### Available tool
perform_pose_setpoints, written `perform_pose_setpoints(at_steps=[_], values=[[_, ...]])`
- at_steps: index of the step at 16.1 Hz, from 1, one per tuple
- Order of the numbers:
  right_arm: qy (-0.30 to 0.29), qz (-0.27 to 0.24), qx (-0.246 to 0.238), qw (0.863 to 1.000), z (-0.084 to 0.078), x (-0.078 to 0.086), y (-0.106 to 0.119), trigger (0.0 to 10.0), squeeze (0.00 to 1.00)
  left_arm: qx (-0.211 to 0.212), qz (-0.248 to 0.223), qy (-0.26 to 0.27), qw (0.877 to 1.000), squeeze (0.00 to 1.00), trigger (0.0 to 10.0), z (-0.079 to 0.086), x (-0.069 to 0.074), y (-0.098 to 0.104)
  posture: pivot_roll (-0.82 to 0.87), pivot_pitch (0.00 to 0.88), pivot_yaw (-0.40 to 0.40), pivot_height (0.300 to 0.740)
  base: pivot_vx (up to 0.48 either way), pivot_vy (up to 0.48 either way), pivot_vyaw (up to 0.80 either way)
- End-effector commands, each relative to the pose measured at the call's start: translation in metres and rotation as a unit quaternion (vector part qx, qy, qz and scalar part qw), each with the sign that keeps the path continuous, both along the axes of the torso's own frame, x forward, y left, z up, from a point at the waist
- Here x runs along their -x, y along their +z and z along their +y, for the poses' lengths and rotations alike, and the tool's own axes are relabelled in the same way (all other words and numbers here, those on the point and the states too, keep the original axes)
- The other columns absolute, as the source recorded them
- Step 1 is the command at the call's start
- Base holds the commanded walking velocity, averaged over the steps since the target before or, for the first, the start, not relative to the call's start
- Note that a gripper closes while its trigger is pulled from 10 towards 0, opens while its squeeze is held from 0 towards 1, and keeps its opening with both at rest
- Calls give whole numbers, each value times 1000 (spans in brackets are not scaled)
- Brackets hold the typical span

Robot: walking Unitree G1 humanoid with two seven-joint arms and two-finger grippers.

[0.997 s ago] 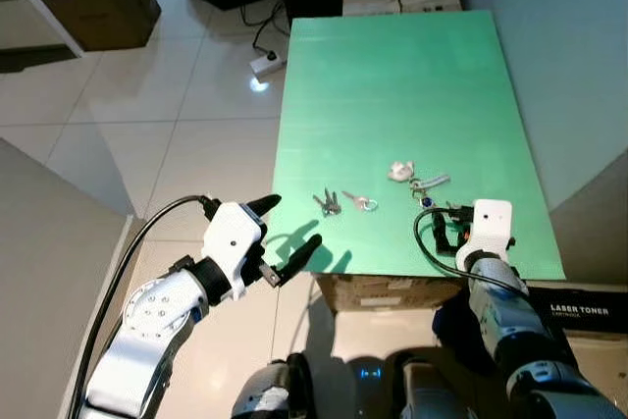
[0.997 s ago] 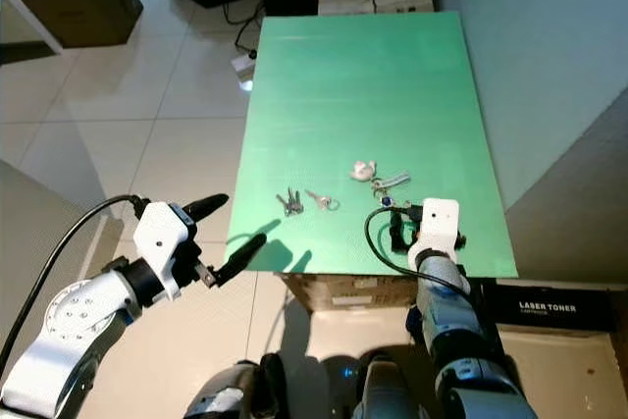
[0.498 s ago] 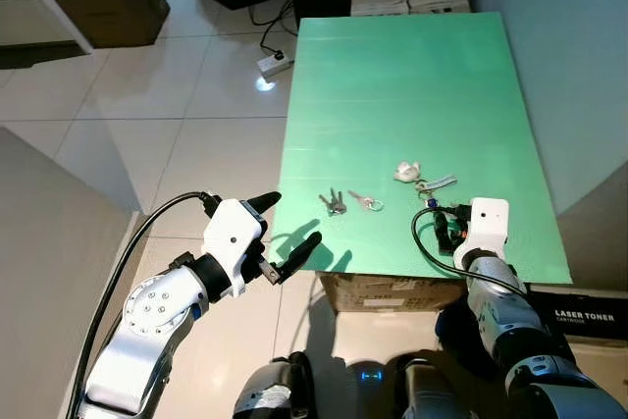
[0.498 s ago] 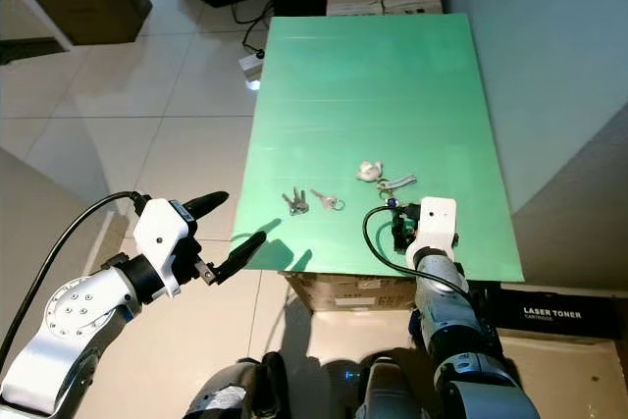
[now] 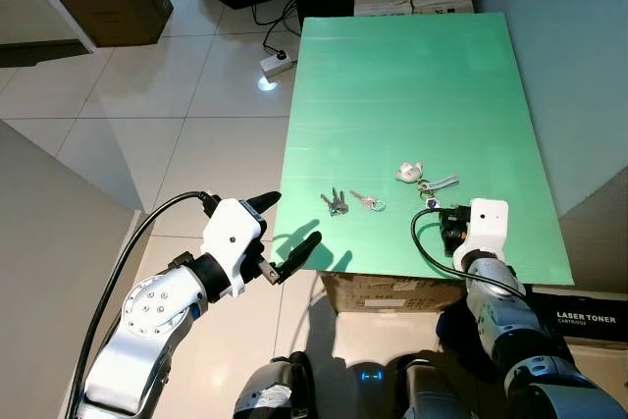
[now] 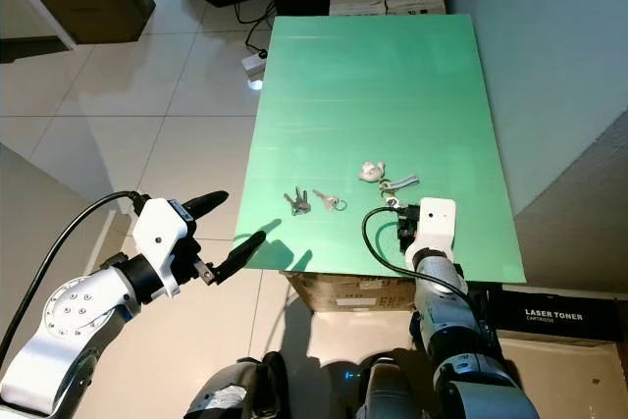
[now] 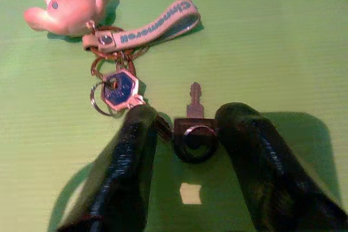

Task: Hang keys on a hook

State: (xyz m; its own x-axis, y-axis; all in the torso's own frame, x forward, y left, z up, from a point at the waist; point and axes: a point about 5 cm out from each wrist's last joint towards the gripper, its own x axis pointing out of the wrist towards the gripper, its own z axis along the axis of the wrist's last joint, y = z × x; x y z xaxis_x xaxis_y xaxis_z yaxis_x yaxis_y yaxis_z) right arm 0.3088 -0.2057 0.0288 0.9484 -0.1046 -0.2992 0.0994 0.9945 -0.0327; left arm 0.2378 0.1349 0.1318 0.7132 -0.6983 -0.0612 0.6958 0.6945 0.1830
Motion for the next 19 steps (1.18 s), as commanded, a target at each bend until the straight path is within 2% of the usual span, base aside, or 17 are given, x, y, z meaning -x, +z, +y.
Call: perform_pose_setpoints(at_steps=[1, 2, 4, 6, 8, 14, 16, 18, 19], values=[[1, 10, -6, 1000, 5, 5, -7, 2510, 0, -8, 0, -1, 1000, 0, 10000, 3, 3, 1, 50, 248, 174, 740, 0, 0, 0], [0, 11, -6, 1000, 5, 5, -7, 2824, 0, -8, -1, -2, 1000, 0, 10000, 3, 3, 1, 50, 247, 175, 740, 0, 0, 0], [-3, 10, -7, 1000, 5, 5, -7, 2824, 0, -8, -1, -2, 1000, 0, 10000, 3, 2, 1, 50, 246, 176, 740, 0, 0, 0], [-4, 9, -7, 1000, 4, 5, -7, 1765, 0, -8, -1, -3, 1000, 0, 10000, 3, 2, 1, 51, 244, 177, 740, 0, 0, 0], [-5, 8, -8, 1000, 6, 5, -7, 0, 0, -9, -3, -1, 1000, 0, 10000, 3, 1, 2, 51, 242, 178, 740, 0, 0, 0], [-15, -15, -9, 1000, 8, 5, -3, 0, 0, -8, -3, -3, 1000, 0, 10000, 2, 1, 0, 27, 217, 175, 740, 0, 0, 0], [-21, -69, -2, 997, 11, 7, 11, 0, 0, -5, -5, -4, 1000, 0, 10000, -1, 0, -3, 2, 192, 166, 740, 0, 0, 0], [-13, -94, 3, 995, 14, 9, 19, 0, 0, -4, -7, -4, 1000, 0, 10000, -2, -1, -3, -15, 180, 162, 740, 0, 0, 0], [-8, -125, 15, 992, 17, 13, 31, 0, 0, -1, -10, -3, 1000, 0, 10000, -3, -4, -4, -38, 168, 158, 740, 0, 0, 0]])
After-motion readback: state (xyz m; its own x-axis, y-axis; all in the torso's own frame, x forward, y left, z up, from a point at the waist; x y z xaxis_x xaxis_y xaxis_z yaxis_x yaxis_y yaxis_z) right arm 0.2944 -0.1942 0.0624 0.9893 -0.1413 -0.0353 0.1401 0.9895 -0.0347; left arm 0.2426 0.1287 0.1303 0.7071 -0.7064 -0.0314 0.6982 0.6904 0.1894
